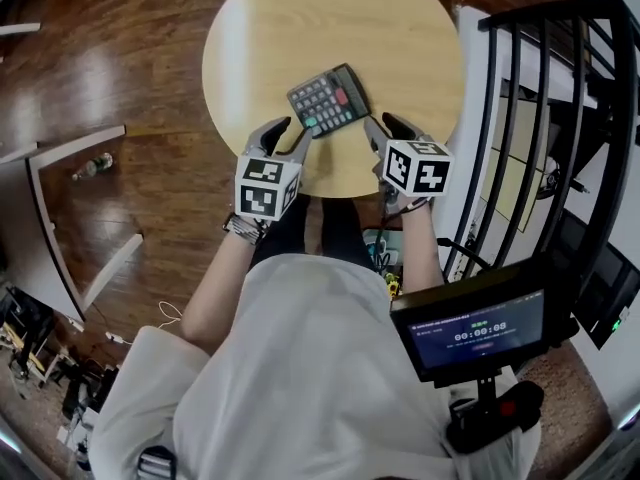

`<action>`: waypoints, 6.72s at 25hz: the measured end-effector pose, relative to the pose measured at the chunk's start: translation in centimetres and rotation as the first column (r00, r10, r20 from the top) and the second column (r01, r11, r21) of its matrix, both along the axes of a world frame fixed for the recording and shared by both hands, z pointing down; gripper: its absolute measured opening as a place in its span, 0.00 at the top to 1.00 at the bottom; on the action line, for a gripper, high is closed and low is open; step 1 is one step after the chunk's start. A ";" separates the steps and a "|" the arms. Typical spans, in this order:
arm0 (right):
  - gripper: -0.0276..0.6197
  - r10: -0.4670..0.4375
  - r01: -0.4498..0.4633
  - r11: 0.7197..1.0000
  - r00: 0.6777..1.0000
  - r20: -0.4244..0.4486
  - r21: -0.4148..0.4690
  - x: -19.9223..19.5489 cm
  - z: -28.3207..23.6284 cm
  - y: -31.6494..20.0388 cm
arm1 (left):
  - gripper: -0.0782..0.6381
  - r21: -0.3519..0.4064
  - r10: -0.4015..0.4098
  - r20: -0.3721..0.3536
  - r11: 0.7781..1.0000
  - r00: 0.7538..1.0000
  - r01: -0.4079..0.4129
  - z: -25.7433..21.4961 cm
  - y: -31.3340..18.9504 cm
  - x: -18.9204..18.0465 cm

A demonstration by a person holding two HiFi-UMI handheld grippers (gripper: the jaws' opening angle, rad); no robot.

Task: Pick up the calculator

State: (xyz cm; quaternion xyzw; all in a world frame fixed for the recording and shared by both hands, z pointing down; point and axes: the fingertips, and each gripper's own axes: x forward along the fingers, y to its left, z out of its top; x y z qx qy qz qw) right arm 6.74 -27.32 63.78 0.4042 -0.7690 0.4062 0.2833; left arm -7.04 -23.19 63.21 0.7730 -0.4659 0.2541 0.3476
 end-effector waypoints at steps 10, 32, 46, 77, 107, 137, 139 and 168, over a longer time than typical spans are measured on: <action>0.73 -0.048 0.049 0.997 0.999 0.007 -0.060 -0.9 2.3 -0.4 | 0.65 -0.046 -0.002 0.010 0.999 1.000 0.003 1.5 0.6 -0.3; 0.86 -0.102 0.109 0.990 0.992 0.078 -0.093 -1.9 2.3 -0.2 | 0.63 -0.197 -0.237 -0.176 0.959 0.955 0.201 3.4 0.0 -1.5; 0.86 -0.093 0.108 0.987 0.987 0.129 -0.119 -2.0 2.7 0.2 | 0.61 -0.282 -0.368 -0.406 0.921 0.836 0.268 4.2 -1.0 -1.2; 0.85 -0.056 0.055 0.998 0.998 -0.029 -0.039 -0.7 1.6 -0.6 | 0.79 -0.267 -0.347 -0.537 0.935 0.769 0.235 1.0 -3.8 0.3; 0.95 0.042 -0.024 0.912 0.998 -0.036 0.410 1.5 -18.3 -5.0 | 0.79 0.330 0.012 -0.256 0.941 0.967 0.076 -17.0 -10.0 1.1; 0.95 0.028 0.064 0.554 0.995 -0.096 0.830 0.4 -35.1 -1.4 | 0.79 0.787 0.085 -0.063 0.617 0.994 -0.003 -34.4 -6.4 -0.3; 0.95 0.027 0.083 0.520 0.993 -0.114 0.850 0.0 -35.8 -0.8 | 0.79 0.816 0.092 -0.063 0.577 0.994 -0.002 -35.5 -5.7 -0.5; 0.95 0.098 0.009 0.494 0.993 -0.066 0.870 1.0 -36.5 2.9 | 0.79 0.852 0.076 -0.043 0.524 0.996 -0.003 -34.6 -1.0 -2.0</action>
